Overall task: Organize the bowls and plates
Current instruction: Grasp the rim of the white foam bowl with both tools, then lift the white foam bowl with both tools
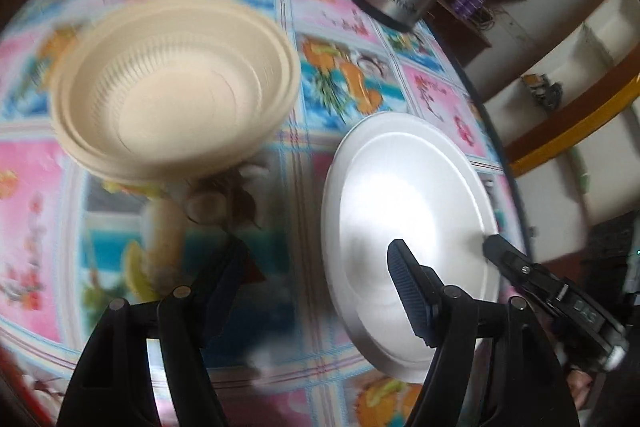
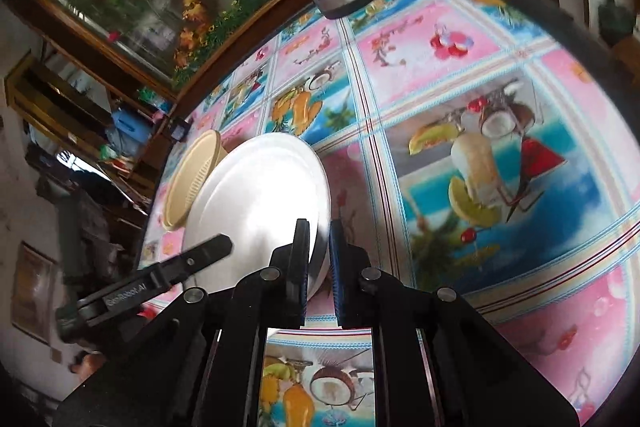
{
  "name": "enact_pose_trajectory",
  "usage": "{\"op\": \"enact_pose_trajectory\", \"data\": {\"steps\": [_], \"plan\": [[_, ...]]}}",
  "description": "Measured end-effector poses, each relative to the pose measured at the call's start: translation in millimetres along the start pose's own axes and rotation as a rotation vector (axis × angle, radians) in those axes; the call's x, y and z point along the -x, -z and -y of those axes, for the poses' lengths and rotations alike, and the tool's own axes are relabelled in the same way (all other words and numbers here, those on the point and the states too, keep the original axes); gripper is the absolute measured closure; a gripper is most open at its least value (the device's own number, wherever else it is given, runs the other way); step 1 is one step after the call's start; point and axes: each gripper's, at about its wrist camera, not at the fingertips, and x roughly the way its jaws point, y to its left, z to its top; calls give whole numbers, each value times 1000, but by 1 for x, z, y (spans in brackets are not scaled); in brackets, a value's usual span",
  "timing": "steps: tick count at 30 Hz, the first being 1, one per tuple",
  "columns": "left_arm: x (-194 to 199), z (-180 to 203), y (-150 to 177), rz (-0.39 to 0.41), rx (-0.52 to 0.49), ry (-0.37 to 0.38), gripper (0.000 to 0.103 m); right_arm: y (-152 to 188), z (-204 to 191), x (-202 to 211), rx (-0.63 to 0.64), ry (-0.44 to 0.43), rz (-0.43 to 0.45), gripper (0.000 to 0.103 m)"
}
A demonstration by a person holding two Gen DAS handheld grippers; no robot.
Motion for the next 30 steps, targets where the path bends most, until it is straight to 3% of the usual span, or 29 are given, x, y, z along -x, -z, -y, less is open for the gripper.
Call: {"op": "enact_pose_trajectory", "data": {"steps": [3,7,14,21,23,30], "plan": [[3,-6,-2,7,25,21,31,-2,11,1,-42,-40,11,93],[5,-14,-4,-1,73,74,30,-3,10,3,-44,-37,25,78],[11,-5,-5,5,88,120,30,-4,6,5,-10,-20,29,78],[5,12,0,-33,106,79,32,-3,11,6,-44,-60,10,78],[9,16,2,-13,105,36,34,-3,10,4,-43,-69,-3,78],[17,18,6,26,106,-91,73,0,10,-1,-67,-71,-26,78]]}}
